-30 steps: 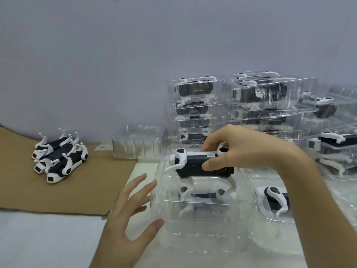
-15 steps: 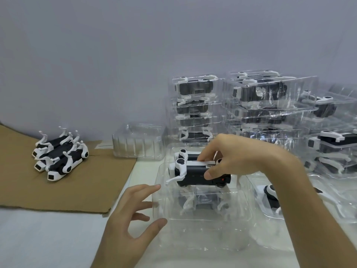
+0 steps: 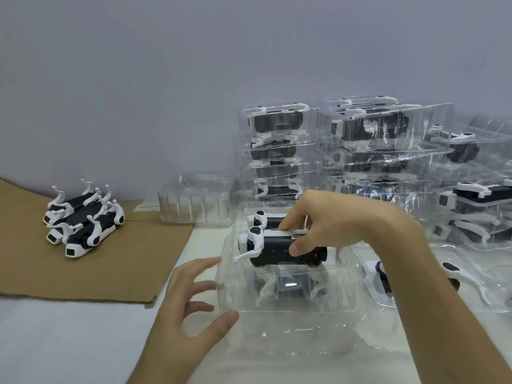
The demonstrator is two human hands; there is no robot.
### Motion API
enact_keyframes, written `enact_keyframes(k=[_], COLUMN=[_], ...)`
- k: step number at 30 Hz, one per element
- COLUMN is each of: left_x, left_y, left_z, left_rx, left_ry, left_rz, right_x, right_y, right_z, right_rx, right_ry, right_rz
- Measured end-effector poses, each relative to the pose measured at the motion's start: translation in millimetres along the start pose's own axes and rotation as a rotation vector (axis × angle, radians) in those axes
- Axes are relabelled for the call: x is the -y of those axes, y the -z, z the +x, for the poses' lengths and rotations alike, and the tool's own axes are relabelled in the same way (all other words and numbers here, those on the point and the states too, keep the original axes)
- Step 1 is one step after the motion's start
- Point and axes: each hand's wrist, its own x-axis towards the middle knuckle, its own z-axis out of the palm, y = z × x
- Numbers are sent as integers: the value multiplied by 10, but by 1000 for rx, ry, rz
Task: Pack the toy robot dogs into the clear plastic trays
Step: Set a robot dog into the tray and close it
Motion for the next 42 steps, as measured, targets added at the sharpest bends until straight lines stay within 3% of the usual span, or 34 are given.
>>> enact_keyframes(k=[4, 9, 15, 19, 27, 31, 42], left_x=[-47, 2, 56, 41, -96, -127, -245], left_y=[36, 67, 55, 95, 135, 182, 184], left_z=[117, 175, 157, 72, 78, 89, 27], left_rx=[-1, -33, 19, 116, -152, -203, -134], left_ry=[527, 586, 718, 596, 336, 286, 209], left_rz=[-623, -572, -567, -593, -683, -747, -751], right_x=[61, 177, 272, 204, 226, 244, 325], right_y=[-39, -72, -44, 15, 61, 29, -41], right_z=[-7, -49, -107, -152, -202, -186, -166], right_rx=[-62, -187, -222, -247, -296, -222, -103], right_ry=[95, 255, 354, 313, 376, 323, 248], right_rz=[-4, 53, 161, 175, 224, 158, -48])
